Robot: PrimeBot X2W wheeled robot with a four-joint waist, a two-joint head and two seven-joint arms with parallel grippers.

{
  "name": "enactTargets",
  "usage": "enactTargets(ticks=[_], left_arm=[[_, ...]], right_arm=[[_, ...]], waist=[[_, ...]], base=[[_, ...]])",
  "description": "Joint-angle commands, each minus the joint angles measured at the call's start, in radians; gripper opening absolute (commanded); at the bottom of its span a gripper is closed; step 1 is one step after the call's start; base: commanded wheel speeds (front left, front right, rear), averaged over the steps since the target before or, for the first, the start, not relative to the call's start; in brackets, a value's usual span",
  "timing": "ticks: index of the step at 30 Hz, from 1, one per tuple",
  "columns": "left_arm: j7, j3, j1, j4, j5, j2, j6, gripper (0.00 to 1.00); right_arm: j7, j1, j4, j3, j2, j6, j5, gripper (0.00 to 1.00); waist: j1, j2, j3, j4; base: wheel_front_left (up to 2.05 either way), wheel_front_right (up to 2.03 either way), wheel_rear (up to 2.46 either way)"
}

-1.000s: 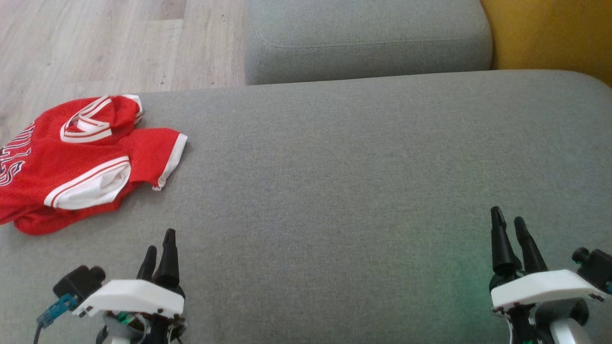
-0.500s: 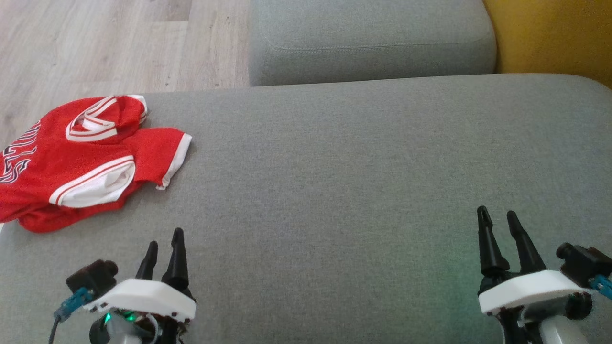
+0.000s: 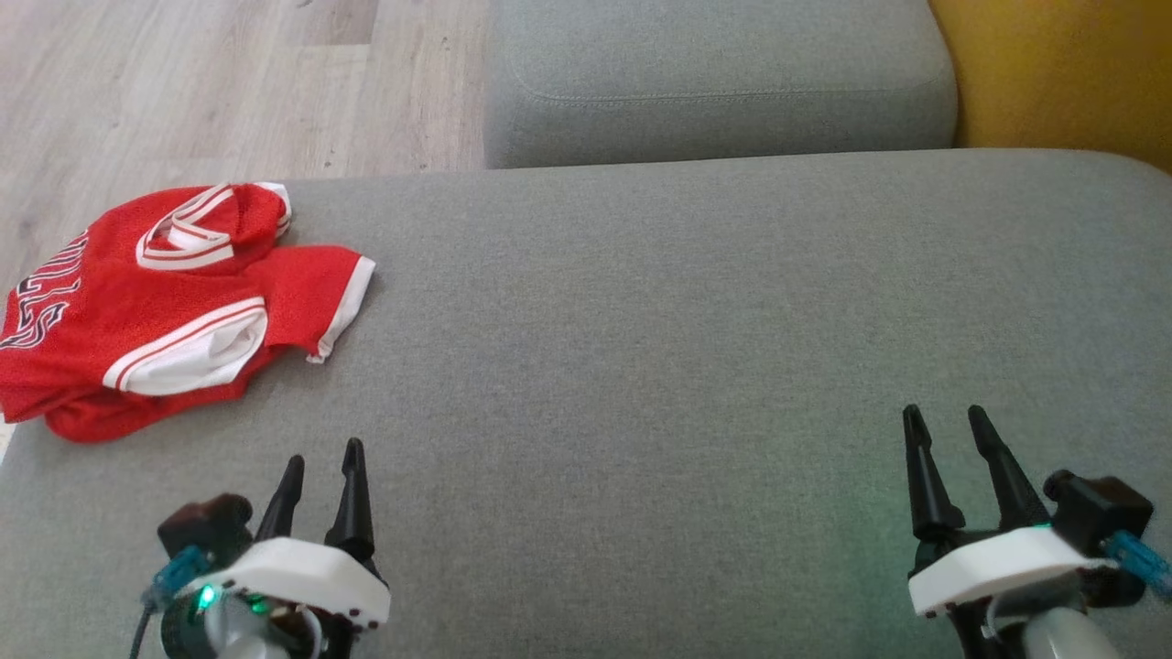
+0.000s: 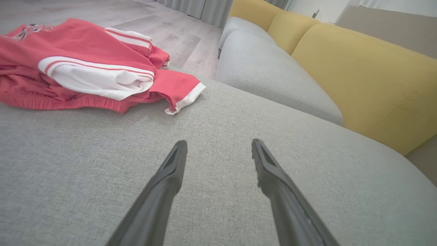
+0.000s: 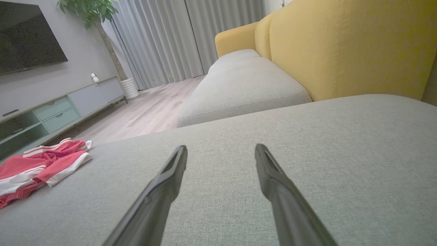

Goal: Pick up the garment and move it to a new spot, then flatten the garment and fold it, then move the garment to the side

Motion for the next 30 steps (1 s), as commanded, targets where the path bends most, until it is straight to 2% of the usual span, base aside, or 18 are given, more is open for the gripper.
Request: enactTargets(ticks=[1,13,30], left_arm=[[-0.015,0.017,-0.049,-0.029,0.033,0.021,0.008,1.0],[-0.051,0.006,-0.045,-0.017,0.183,0.024,0.027,1.0],[-0.097,0.001,-0.044,0.05,0.361,0.027,0.041,1.0]], right_arm=[[-0.017,-0.011,-0.028,0.015,-0.025,-0.001,-0.034,1.0],[-0.052,0.001,-0.006,0.0,-0.012,-0.001,-0.15,1.0],[-0.099,0.008,0.02,-0.023,-0.004,-0.001,-0.259,1.0]], waist=[[0.0,0.0,-0.001,0.001],[0.0,0.0,-0.002,0.002],[0.0,0.0,-0.008,0.009]], base=[[0.0,0.0,0.0],[0.0,0.0,0.0],[0.0,0.0,0.0]])
